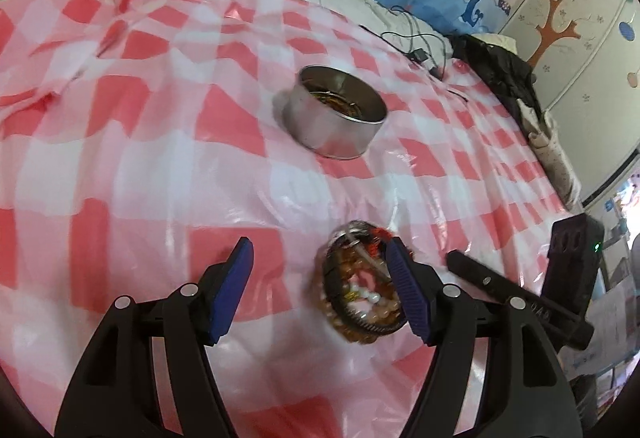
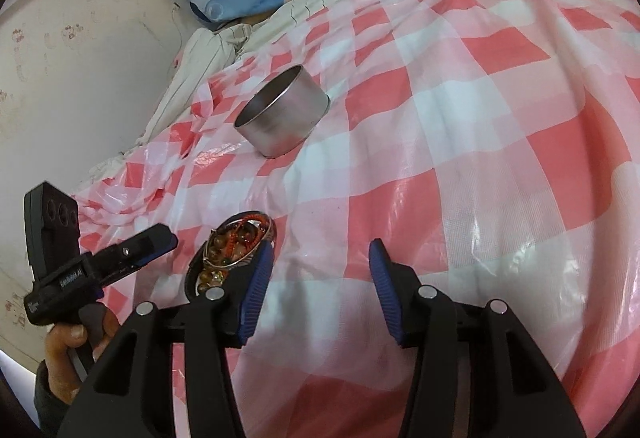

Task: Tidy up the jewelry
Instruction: 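Bring both open grippers back over the jewelry dish, then grasp the thin silver bangle from the dish with the left gripper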

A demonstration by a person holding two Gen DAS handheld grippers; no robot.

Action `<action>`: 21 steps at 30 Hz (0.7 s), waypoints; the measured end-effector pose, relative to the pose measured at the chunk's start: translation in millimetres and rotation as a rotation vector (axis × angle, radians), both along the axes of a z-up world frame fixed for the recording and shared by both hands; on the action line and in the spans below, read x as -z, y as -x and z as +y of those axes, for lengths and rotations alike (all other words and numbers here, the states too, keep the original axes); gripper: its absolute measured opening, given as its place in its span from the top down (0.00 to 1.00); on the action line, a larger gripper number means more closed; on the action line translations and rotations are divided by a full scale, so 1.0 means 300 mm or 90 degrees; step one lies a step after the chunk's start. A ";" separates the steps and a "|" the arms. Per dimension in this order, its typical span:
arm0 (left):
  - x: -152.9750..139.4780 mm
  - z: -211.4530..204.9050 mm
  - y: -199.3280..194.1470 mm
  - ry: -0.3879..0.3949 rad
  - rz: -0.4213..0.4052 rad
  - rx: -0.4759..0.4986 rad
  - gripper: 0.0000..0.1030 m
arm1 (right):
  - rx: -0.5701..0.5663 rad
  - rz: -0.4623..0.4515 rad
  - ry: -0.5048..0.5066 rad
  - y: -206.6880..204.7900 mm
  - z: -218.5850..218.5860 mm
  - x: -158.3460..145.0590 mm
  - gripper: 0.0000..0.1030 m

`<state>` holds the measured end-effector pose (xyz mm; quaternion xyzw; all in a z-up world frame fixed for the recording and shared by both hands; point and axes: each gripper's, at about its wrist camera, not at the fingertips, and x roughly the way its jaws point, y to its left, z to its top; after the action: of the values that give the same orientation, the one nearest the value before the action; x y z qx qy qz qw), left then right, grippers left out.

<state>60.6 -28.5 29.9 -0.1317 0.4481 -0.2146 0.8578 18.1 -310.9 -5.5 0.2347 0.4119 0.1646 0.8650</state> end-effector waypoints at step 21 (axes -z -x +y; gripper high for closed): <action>0.068 -0.167 -0.049 -0.041 -0.010 0.073 0.61 | -0.003 0.002 -0.003 -0.007 0.008 0.002 0.43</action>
<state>75.4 -78.7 9.6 -0.0762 0.4548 -0.2497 0.8515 20.1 -308.4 -6.0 0.2360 0.4137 0.1673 0.8632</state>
